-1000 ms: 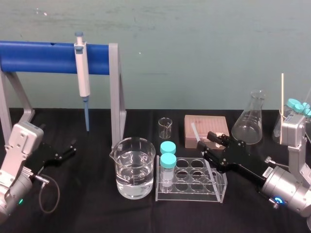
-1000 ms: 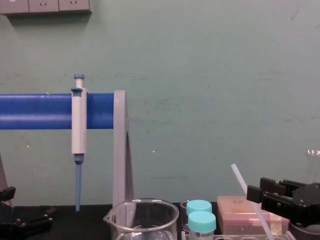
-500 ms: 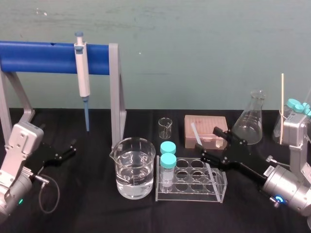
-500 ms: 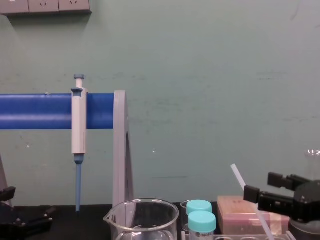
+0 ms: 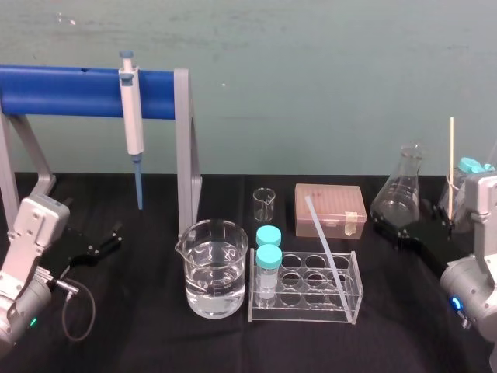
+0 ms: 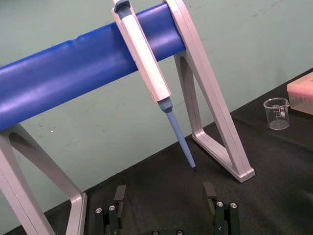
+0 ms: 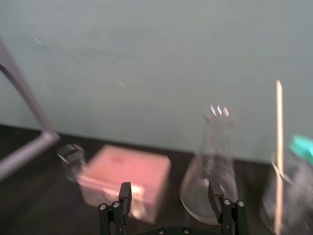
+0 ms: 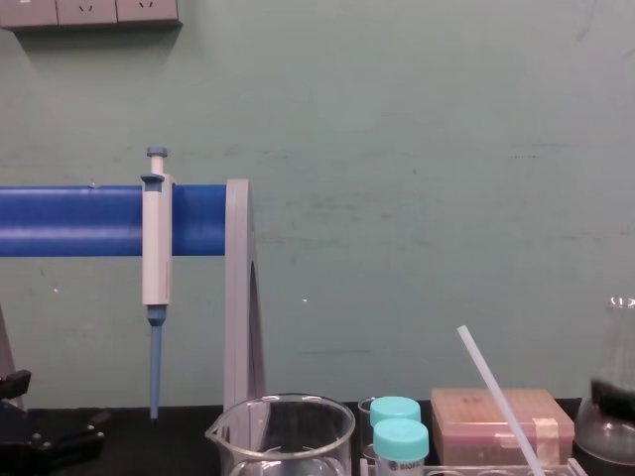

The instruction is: Pick up the stirring rod with one hand, then place it down.

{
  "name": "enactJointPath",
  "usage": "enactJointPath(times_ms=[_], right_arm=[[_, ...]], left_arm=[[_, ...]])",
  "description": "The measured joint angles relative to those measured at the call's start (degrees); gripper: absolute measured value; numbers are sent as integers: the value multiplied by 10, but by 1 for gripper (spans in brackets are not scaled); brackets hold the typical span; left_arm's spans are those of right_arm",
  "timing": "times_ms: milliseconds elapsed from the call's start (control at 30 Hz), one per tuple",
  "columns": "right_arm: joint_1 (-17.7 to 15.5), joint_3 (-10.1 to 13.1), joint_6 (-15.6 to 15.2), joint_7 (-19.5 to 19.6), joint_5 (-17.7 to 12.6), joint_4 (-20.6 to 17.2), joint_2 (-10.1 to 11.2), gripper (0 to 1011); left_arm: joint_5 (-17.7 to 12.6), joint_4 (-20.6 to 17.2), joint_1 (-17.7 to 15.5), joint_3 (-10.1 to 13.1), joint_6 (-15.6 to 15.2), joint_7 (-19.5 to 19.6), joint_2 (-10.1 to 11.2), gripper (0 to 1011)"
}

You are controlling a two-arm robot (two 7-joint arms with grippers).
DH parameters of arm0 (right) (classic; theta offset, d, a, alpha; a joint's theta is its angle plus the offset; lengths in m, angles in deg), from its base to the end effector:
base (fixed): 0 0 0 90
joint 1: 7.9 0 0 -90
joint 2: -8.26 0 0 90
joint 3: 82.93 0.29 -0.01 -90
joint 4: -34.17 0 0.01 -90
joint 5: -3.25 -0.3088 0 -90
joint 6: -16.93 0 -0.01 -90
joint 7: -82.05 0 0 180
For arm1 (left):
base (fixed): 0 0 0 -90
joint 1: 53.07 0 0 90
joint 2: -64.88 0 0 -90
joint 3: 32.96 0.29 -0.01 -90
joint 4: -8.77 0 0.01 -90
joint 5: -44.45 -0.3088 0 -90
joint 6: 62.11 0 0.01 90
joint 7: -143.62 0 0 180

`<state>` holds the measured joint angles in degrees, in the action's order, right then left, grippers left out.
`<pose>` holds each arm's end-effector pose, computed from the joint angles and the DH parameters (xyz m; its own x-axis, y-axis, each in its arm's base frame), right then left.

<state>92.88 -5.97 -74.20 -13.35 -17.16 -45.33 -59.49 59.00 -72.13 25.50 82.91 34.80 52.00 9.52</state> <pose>0.3749 -0.0684 -0.2940 0.2328 -0.9711 0.0526 0.9693 0.2273 -0.0940 0.3581 0.0826 -0.3023 0.2924 0.8803 0.3736 -0.9552 0.2875 0.0703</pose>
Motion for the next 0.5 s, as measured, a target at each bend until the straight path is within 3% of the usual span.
enactJointPath(times_ms=[233,500], right_arm=[[4,0,-51,15,16,18,-9,1003],[7,-2,-65,13,23,24,-12,1003]], left_arm=[[0,0,0,0,0,0,0,1000],[0,0,0,0,0,0,0,1000]])
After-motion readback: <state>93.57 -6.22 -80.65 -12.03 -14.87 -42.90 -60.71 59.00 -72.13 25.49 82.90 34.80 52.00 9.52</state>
